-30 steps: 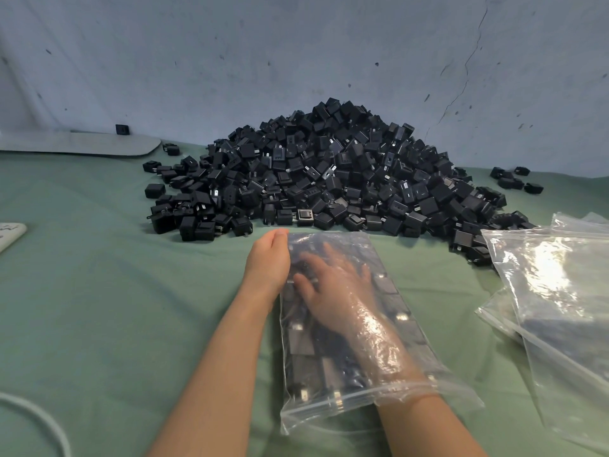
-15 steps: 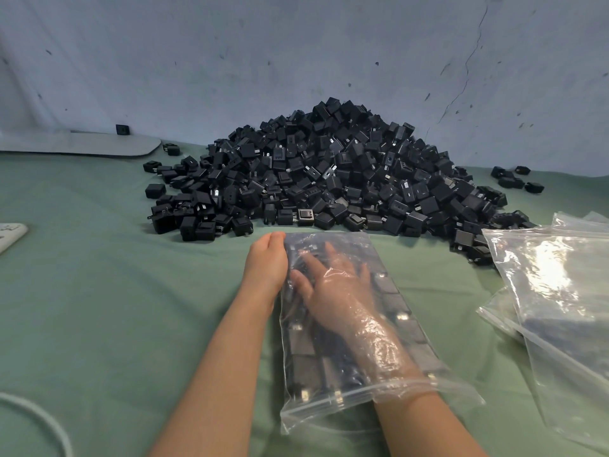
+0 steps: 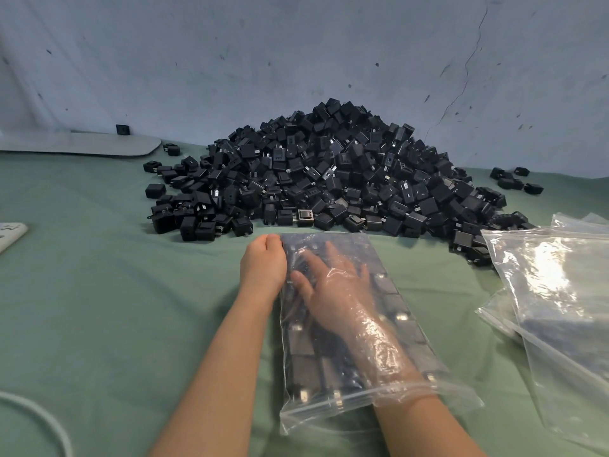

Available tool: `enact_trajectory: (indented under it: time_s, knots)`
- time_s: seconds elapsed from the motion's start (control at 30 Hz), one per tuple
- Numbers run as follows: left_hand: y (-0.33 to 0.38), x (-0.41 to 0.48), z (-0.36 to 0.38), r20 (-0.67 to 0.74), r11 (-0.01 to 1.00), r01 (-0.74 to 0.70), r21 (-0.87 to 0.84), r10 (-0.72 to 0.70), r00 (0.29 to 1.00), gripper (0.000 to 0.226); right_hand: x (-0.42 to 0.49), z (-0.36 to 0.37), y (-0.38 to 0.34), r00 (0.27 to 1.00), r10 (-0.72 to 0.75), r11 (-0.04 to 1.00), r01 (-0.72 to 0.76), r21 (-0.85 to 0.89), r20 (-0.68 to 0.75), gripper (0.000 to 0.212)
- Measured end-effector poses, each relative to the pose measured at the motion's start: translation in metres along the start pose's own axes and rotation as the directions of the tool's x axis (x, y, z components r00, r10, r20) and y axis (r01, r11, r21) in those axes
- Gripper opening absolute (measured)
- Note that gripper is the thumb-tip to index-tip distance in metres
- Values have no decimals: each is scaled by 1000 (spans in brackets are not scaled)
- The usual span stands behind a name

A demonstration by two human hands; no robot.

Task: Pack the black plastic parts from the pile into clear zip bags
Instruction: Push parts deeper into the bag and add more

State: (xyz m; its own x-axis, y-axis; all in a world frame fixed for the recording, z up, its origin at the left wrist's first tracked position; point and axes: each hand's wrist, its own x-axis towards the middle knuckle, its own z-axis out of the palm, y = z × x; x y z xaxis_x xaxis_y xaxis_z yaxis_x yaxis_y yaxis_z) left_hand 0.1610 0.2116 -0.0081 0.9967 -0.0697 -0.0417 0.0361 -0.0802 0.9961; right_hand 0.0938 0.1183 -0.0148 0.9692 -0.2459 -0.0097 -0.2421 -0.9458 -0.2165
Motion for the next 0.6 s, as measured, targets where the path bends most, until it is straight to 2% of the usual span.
enact_trajectory:
  time_s: [0.6]
  knots:
    - [3,-5,1,-4,984,-74,163,76,997,35,1,3,2,999,-10,999,12,42,-41,54]
